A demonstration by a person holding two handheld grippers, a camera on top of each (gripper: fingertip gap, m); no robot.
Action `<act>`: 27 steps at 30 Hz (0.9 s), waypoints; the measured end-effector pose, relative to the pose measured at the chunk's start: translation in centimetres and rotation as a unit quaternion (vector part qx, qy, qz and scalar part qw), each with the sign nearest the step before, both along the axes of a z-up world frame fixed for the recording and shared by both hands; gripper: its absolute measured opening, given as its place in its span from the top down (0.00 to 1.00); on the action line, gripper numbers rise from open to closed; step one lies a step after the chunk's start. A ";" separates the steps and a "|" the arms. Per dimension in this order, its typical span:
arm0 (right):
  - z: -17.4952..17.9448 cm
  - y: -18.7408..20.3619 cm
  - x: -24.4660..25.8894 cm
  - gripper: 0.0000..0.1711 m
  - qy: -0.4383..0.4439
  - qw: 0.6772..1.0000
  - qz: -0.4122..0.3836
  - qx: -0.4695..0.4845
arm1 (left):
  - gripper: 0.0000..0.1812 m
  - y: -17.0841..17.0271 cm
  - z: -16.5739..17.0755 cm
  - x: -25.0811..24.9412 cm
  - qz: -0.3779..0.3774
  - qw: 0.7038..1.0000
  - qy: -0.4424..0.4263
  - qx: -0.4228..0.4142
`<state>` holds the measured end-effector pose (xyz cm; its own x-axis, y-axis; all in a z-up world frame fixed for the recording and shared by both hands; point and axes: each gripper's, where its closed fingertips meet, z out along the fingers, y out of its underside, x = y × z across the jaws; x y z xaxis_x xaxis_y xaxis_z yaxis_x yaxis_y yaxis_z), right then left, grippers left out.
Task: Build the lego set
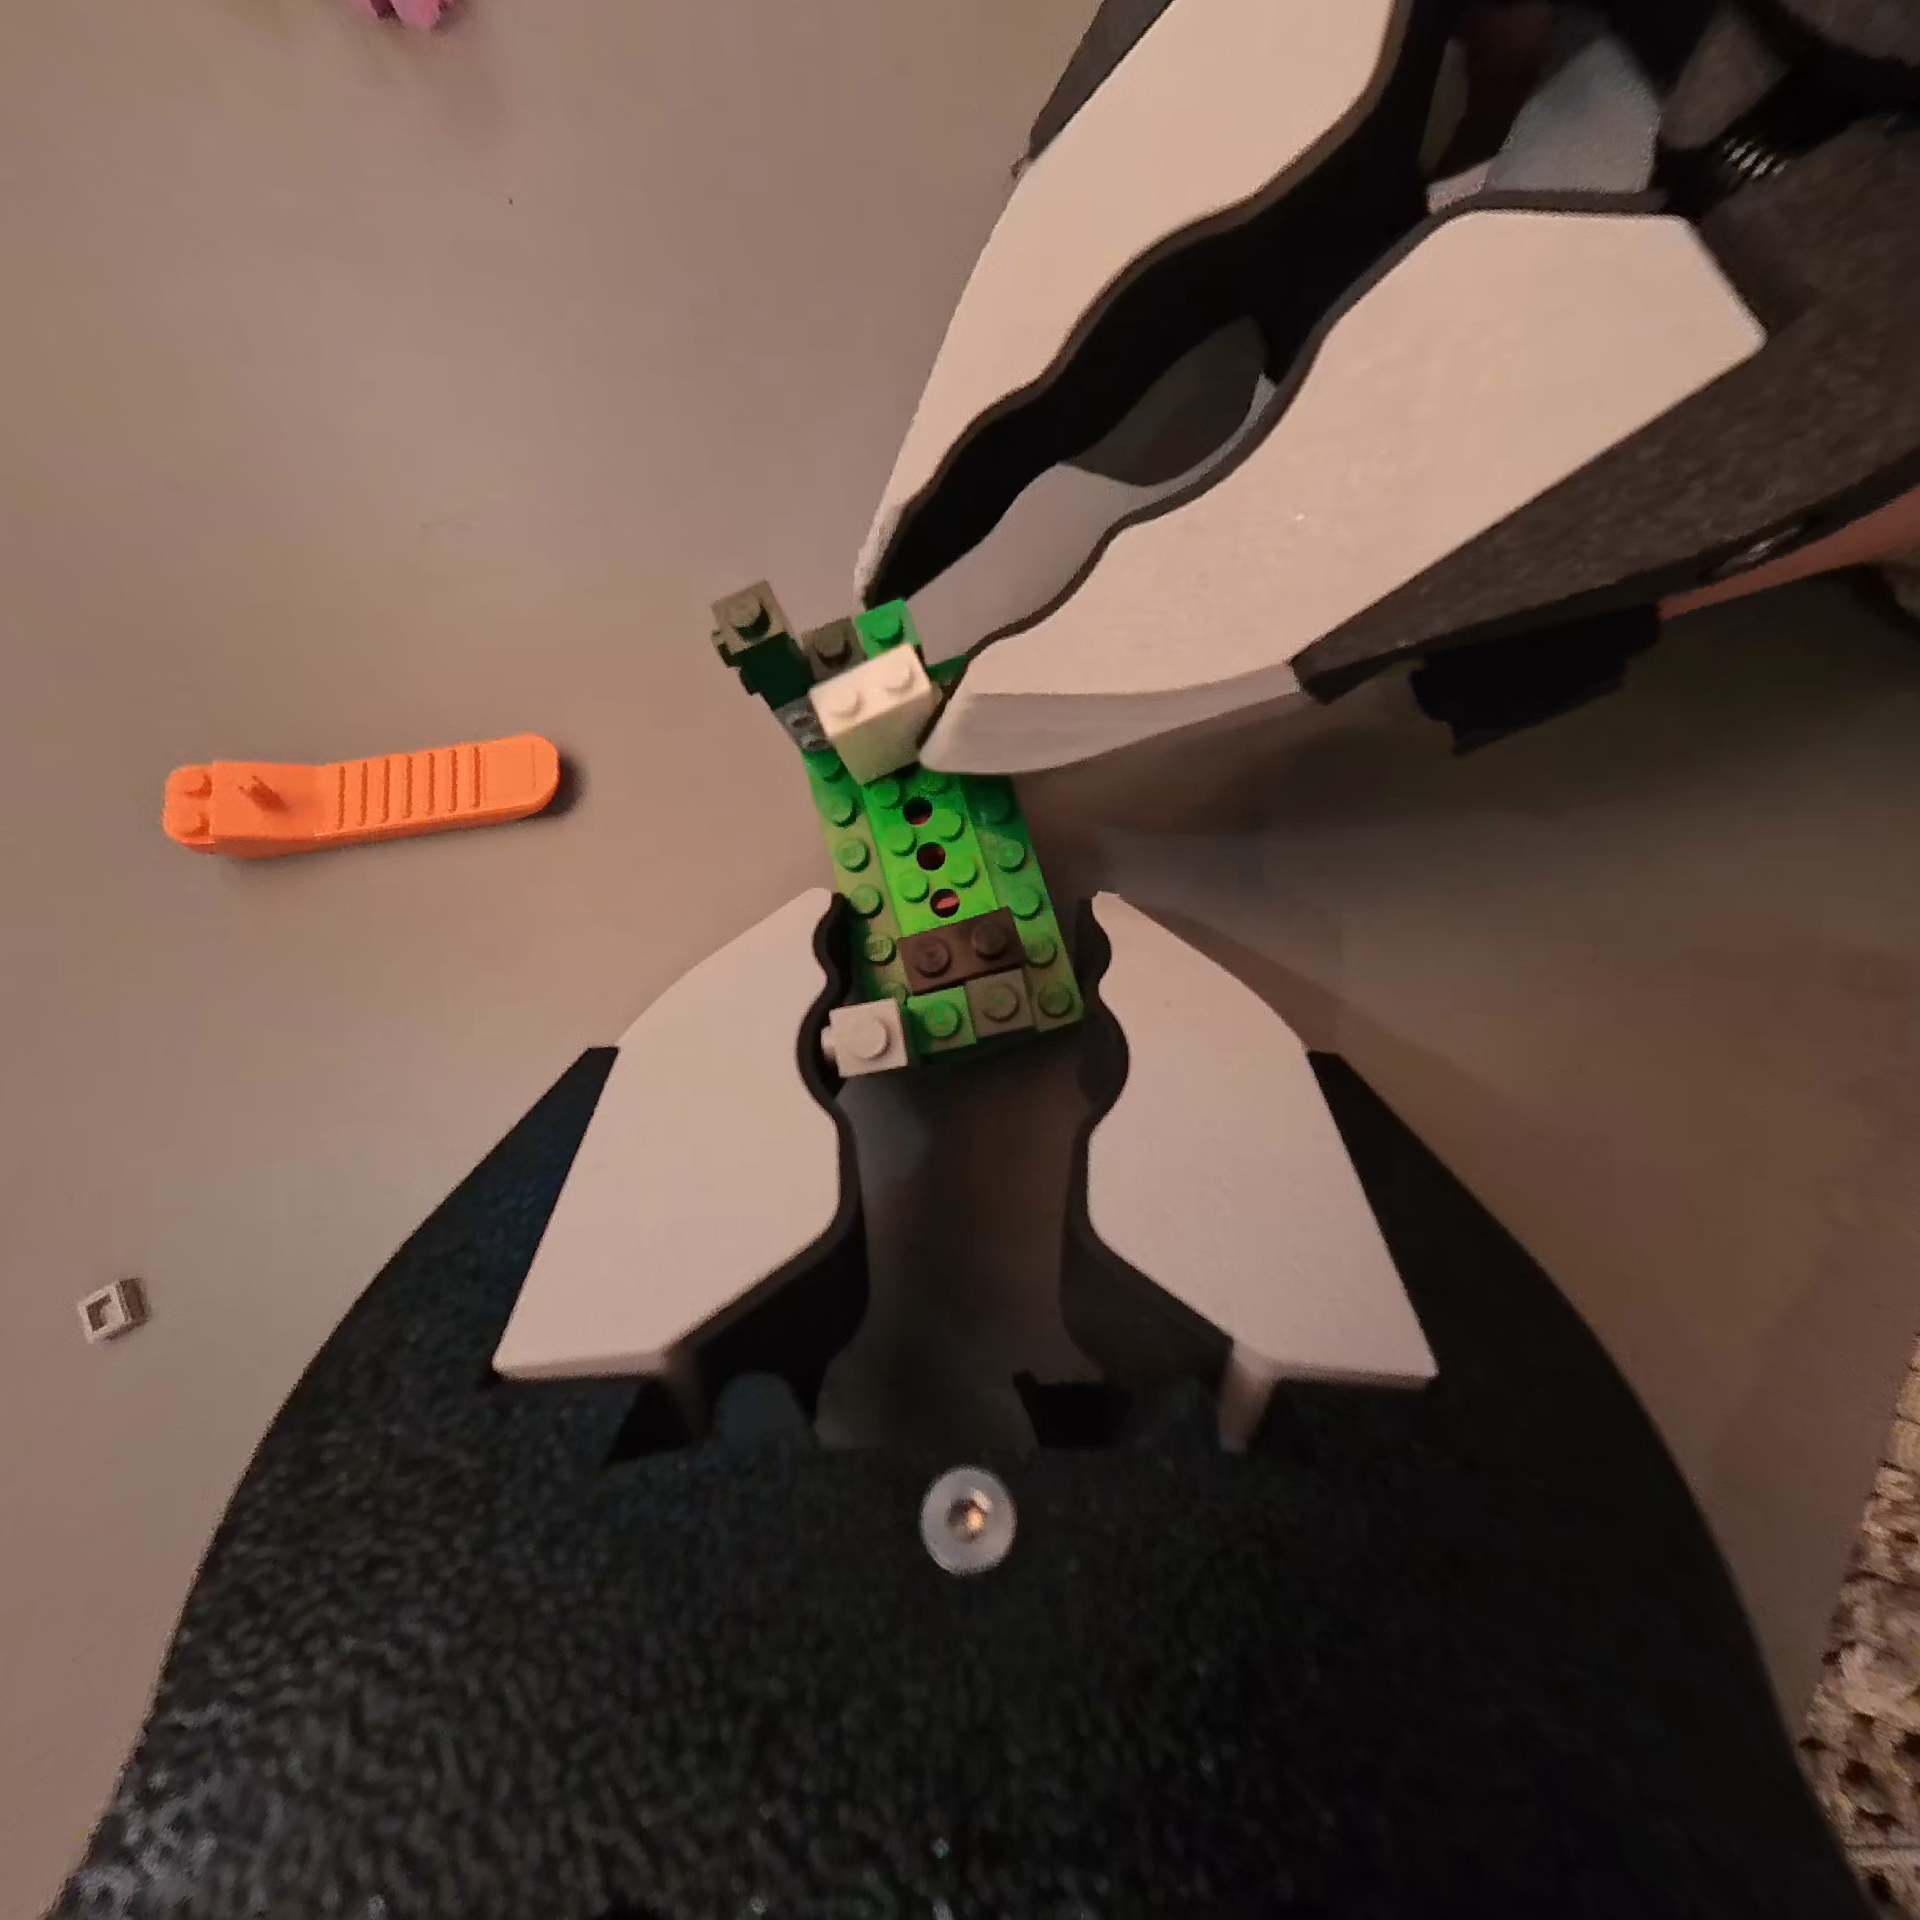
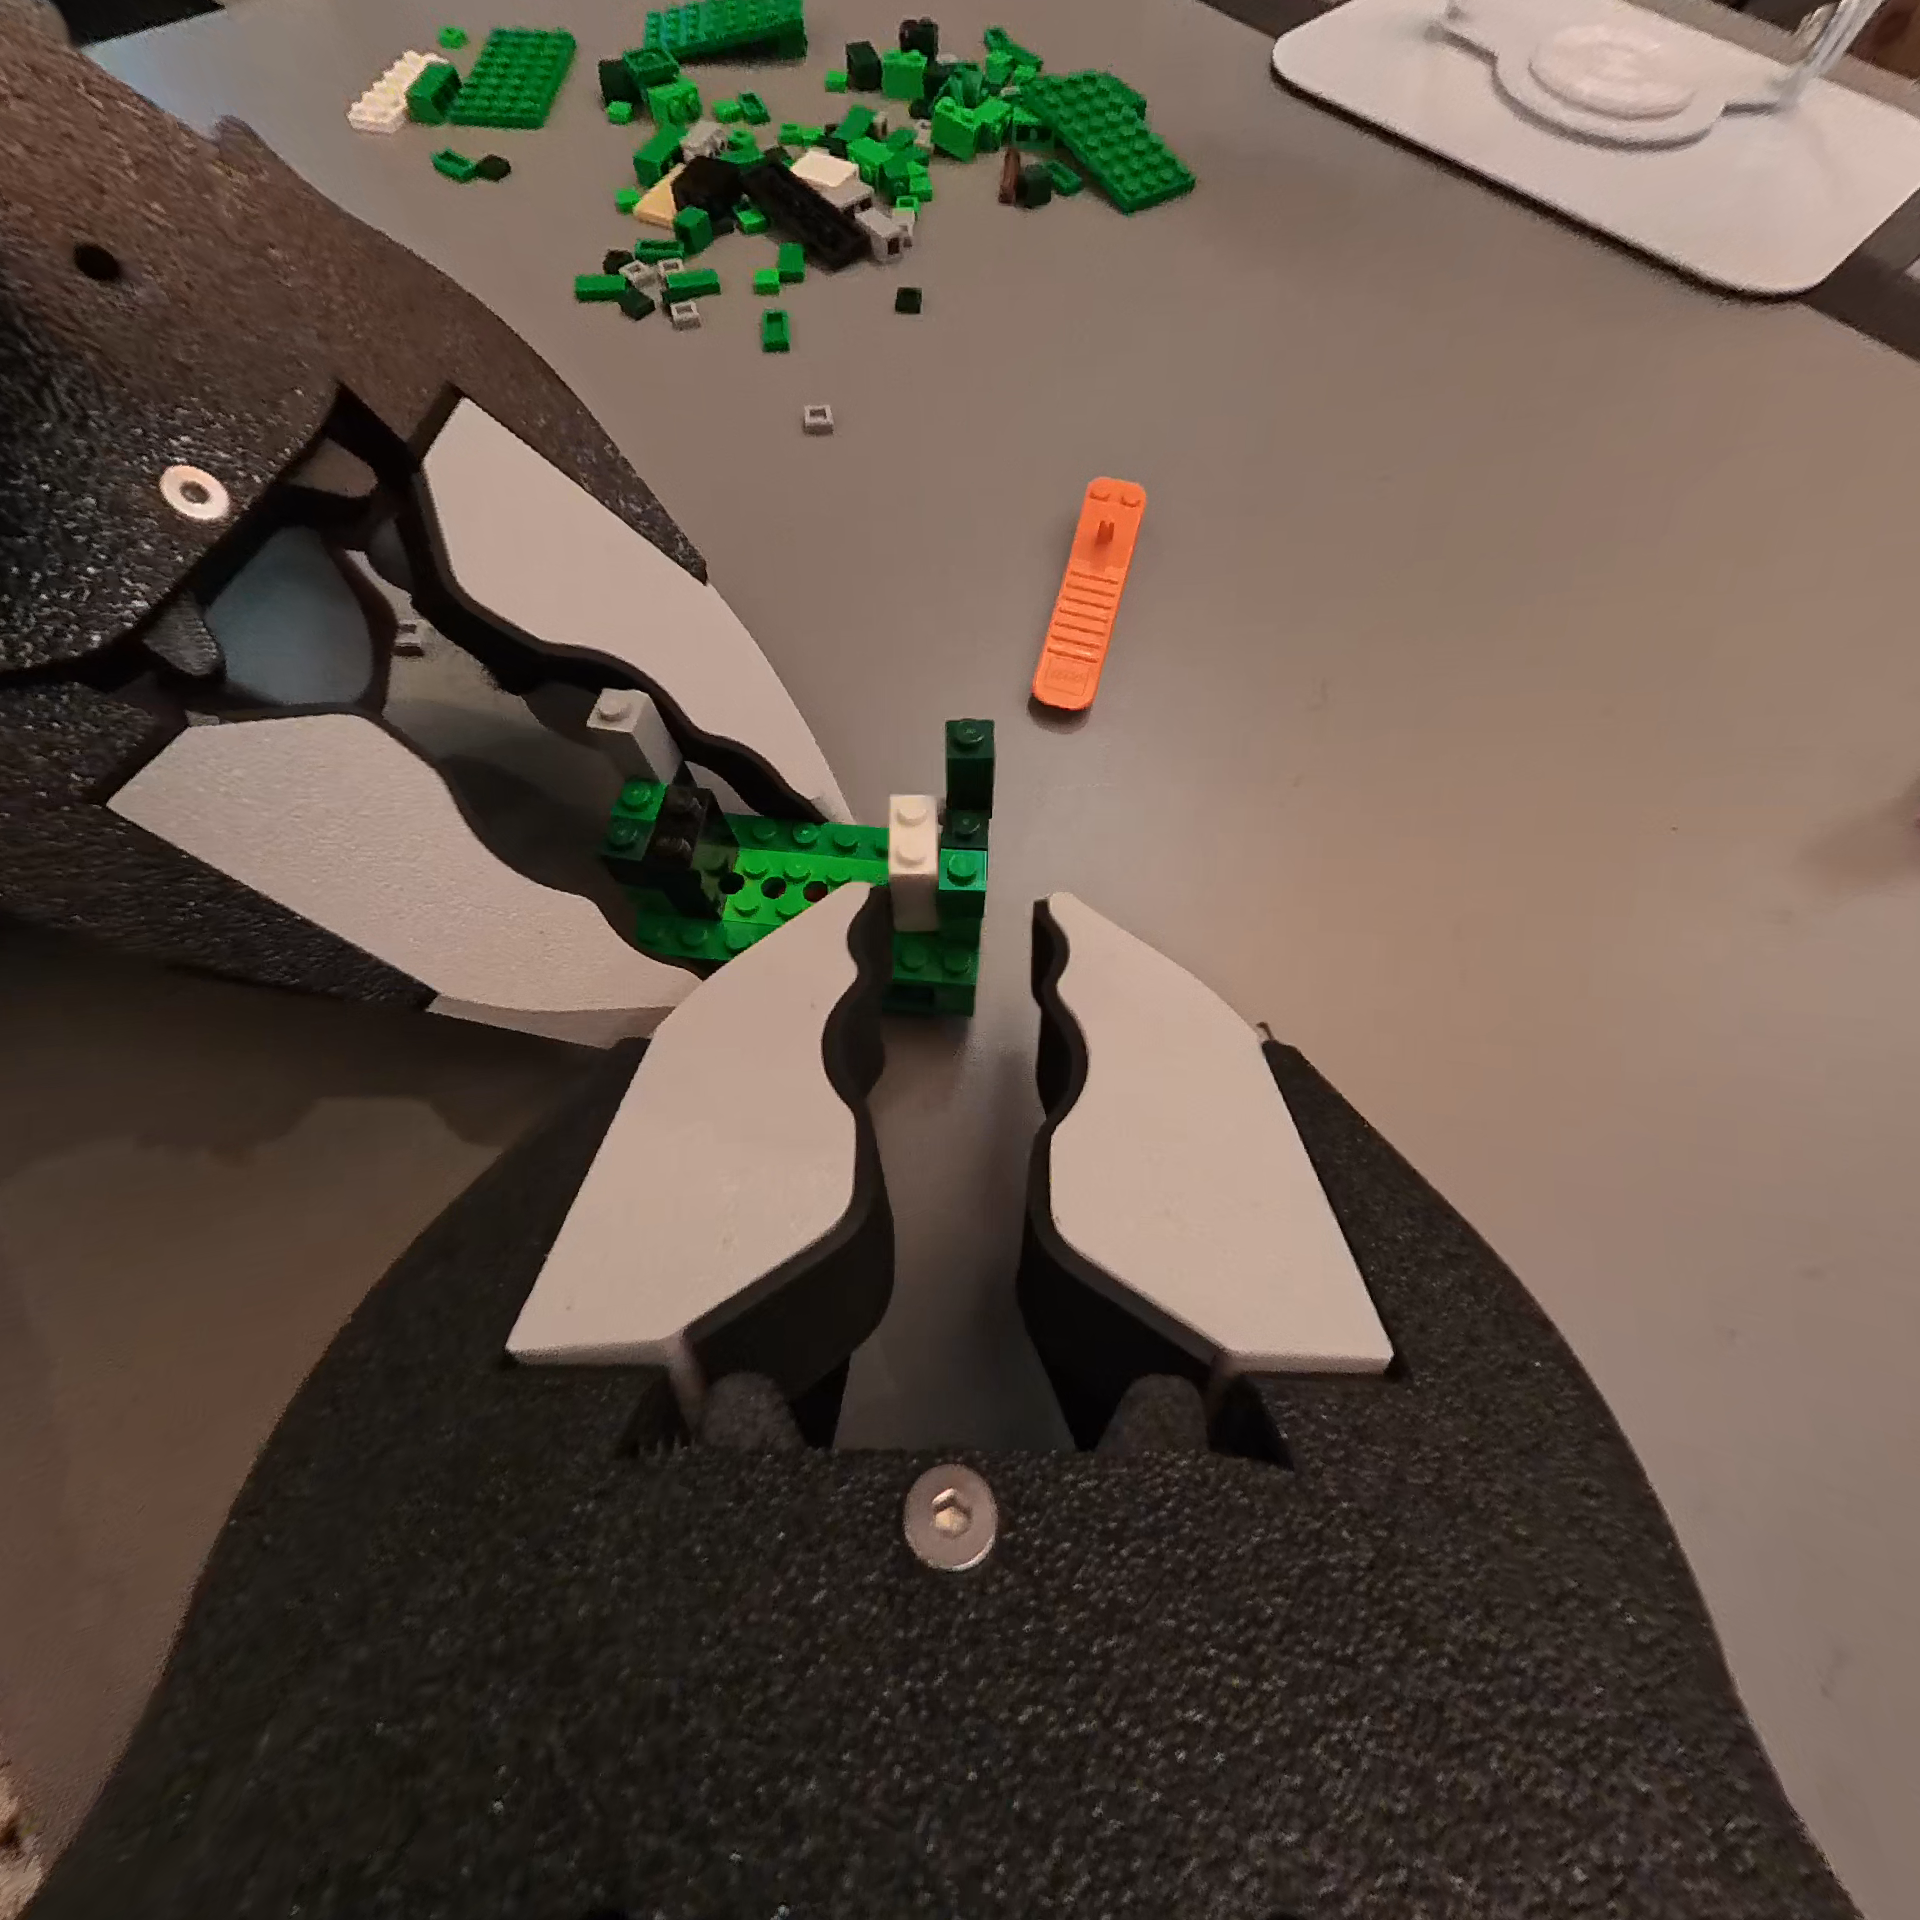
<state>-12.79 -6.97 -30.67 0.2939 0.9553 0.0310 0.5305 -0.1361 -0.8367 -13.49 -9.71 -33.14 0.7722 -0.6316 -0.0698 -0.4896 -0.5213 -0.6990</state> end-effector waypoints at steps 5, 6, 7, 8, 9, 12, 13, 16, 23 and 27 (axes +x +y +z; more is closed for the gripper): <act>0.7 -0.2 0.1 0.86 0.002 0.999 0.005 0.034 | 0.77 0.0 0.0 0.0 0.001 1.000 0.001 -0.003; 0.8 -0.4 0.0 0.86 0.001 0.999 0.009 0.042 | 0.77 0.0 0.0 0.0 0.001 1.000 0.001 -0.003; 0.9 -0.5 0.0 0.86 -0.001 0.999 0.012 0.051 | 0.77 0.0 0.0 0.0 0.001 1.000 0.001 -0.004; 1.0 -0.5 -0.1 0.86 -0.001 0.998 0.014 0.063 | 0.77 0.0 0.0 0.0 0.001 1.000 0.001 -0.004; 1.2 -0.6 -0.1 0.87 0.000 0.997 0.018 0.076 | 0.77 0.0 0.0 0.0 0.001 1.000 0.001 -0.005; 1.3 -0.6 -0.2 0.88 -0.009 0.994 0.019 0.105 | 0.77 0.0 0.0 0.0 0.001 1.000 0.001 -0.006; 1.3 -0.7 -0.3 0.88 -0.012 0.993 0.021 0.113 | 0.77 0.0 0.0 0.0 0.001 1.000 0.001 -0.007; 1.6 -0.7 -0.5 0.90 -0.017 0.989 0.027 0.148 | 0.77 -0.1 0.0 0.0 0.001 1.000 0.000 -0.008; 1.7 -1.6 -1.2 0.94 -0.038 0.970 0.062 0.230 | 0.77 -0.1 -0.1 0.0 0.000 1.000 -0.003 -0.011; 1.1 -2.1 -1.3 0.94 -0.043 0.973 0.090 0.208 | 0.77 -0.2 -0.1 0.0 -0.003 1.000 -0.003 -0.012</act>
